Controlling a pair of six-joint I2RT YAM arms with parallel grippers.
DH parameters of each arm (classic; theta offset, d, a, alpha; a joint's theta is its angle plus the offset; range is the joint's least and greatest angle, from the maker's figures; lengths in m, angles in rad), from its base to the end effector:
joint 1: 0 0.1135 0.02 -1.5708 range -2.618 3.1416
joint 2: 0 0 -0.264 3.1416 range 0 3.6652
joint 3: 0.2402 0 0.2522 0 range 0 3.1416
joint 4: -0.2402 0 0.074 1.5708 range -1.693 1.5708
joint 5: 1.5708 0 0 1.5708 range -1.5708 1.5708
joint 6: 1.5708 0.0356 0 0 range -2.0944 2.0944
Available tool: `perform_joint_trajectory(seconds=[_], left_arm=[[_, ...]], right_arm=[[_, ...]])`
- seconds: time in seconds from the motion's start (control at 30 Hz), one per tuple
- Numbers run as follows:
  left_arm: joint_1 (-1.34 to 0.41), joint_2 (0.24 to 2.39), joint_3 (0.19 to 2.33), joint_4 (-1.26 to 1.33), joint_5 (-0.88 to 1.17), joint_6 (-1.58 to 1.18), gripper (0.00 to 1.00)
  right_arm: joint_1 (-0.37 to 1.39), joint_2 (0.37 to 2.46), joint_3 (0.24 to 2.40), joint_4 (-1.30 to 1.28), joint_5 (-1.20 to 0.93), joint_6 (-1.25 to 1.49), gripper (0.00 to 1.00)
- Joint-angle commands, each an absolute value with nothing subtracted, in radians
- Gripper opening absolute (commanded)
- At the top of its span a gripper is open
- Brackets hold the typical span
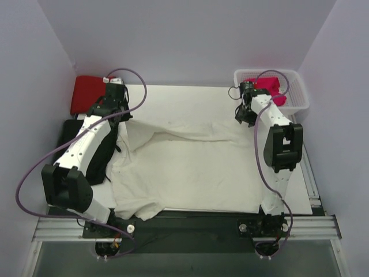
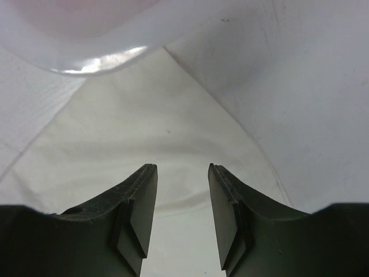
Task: Fold and stack the t-shirts
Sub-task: Grap the side of the flattened tshirt furthest away from the robot with both arms
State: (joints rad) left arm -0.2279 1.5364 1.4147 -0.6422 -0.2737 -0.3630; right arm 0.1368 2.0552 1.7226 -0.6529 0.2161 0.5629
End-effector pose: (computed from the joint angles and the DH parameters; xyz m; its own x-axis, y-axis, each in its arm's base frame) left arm 0.3329 -0.0673 0.3323 -0.6397 -0.2026 -0.7415 -0.2137 0.9735 -0.0816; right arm 0.4510 0.0544 0.2332 -0.7068 0.4289 -0.5626 0.4273 0.8926 0.1437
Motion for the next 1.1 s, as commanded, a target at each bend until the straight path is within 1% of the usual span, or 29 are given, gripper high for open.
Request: perform_joint_trajectory(seconds=[0.0,0.3,0.73,0.87,1.07], left_arm=[[-0.203,1.514,1.416,-0.646,-0.299,-0.368,0.00],[-0.181,1.502,1.330,-0.696,-0.287,-0.382,0.00],[-0.178,1.453,1.226,-0.716,-0.279,-0.408,0.00],[-0.176,1.444,1.213,-0.719,-0.282,-0.411,0.00],[-0.169,1.430,1.200,-0.716,-0.282,-0.416,0.00]], right_arm=[[0.130,2.097,1.802,-0.696,0.209,0.537,0.42],[0.166,2.238,1.969,-0.696,0.245,0.500,0.43],[0.176,2.402,2.137,-0.698,0.310,0.482,0.44],[0.175,2.428,2.164,-0.704,0.307,0.482,0.44],[0.175,2.447,2.152,-0.730,0.278,0.505,0.44]])
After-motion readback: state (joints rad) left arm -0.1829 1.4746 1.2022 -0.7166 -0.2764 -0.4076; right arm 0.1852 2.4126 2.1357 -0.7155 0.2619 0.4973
